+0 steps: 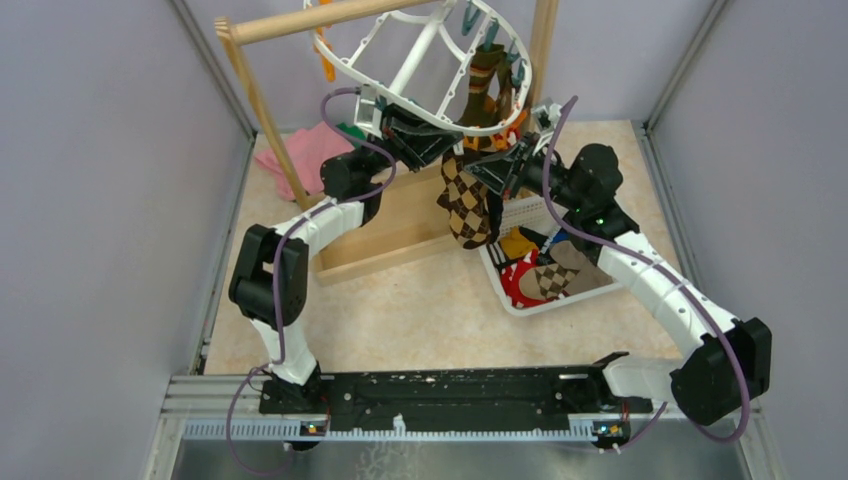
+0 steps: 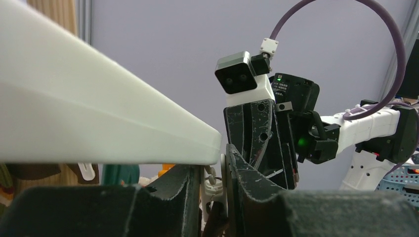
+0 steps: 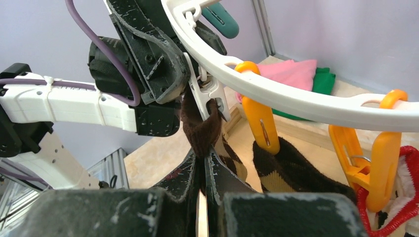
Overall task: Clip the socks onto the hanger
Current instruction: Clamp the sock onto the hanger, then pick up the sock from the bin.
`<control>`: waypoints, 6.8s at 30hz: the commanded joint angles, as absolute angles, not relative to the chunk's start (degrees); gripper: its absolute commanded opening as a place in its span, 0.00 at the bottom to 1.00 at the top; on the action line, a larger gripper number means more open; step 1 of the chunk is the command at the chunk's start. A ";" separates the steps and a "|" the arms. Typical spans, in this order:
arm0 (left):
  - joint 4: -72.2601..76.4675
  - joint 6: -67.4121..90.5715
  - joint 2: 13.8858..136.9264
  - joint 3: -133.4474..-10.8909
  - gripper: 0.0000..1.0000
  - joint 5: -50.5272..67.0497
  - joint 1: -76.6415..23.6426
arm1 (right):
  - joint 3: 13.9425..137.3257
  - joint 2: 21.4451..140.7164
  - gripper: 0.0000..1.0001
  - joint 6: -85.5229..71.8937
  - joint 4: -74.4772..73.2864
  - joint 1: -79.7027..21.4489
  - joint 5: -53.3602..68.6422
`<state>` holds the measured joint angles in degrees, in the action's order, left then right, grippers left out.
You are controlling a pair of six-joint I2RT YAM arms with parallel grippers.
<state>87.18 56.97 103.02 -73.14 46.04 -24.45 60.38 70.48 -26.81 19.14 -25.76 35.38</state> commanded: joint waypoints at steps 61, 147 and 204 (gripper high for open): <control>76.53 38.74 81.63 -48.75 0.96 37.49 -22.07 | 54.81 66.36 0.43 -21.52 18.18 -26.32 37.54; 67.44 51.81 72.01 -14.87 0.91 35.94 -21.29 | 33.49 46.99 0.00 -11.92 4.28 -18.50 0.97; 68.71 31.64 67.74 -16.20 0.93 33.19 -23.65 | 50.99 84.60 0.45 -10.10 -25.38 -24.15 -16.69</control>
